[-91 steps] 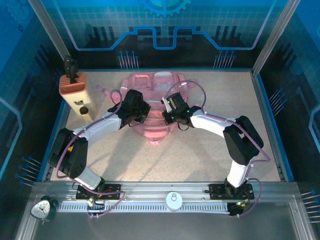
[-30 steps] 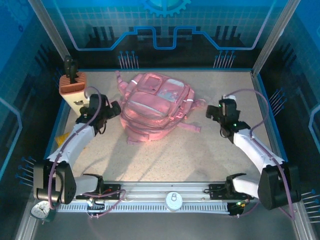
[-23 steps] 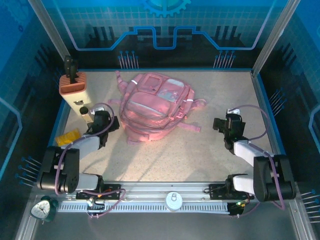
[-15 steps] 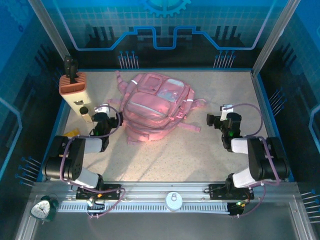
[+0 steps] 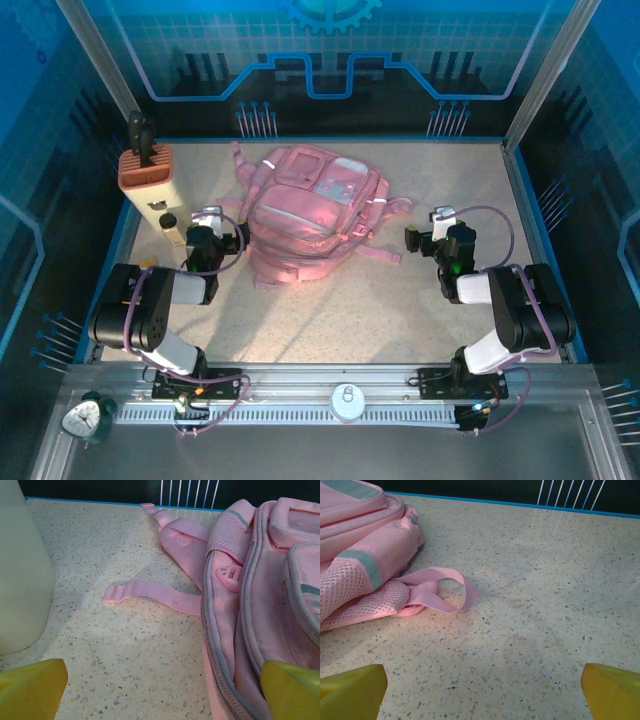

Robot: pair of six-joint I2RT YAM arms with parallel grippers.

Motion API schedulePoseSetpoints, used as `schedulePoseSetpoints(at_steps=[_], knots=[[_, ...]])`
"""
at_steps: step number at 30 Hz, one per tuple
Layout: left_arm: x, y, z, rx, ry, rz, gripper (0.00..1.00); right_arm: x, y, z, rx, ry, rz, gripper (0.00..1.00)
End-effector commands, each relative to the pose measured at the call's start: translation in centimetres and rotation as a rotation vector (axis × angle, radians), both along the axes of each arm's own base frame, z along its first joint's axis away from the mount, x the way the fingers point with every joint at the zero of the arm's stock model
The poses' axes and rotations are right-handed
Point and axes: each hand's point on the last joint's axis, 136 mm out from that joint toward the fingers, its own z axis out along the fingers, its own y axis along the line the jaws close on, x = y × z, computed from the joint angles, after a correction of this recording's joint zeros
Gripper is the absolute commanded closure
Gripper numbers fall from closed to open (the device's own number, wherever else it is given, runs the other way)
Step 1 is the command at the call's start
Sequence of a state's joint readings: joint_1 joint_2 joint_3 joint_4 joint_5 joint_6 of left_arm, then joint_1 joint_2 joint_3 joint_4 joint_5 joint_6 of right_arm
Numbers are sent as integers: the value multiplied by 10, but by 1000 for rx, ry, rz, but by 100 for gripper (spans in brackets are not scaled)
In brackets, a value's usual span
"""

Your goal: Pack the student bag

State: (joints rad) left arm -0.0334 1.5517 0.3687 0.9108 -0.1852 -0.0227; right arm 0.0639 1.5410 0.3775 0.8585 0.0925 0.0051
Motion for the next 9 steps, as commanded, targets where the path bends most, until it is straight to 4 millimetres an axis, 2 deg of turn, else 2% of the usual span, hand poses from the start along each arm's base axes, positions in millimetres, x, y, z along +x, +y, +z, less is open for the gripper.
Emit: schedulePoseSetpoints(at_steps=[1, 9], knots=[[4, 1, 9, 8, -36, -14, 1, 9, 5, 16, -12, -60, 20, 0], [5, 0, 9, 9, -37, -14, 1, 9, 5, 16, -1, -56, 31, 0]])
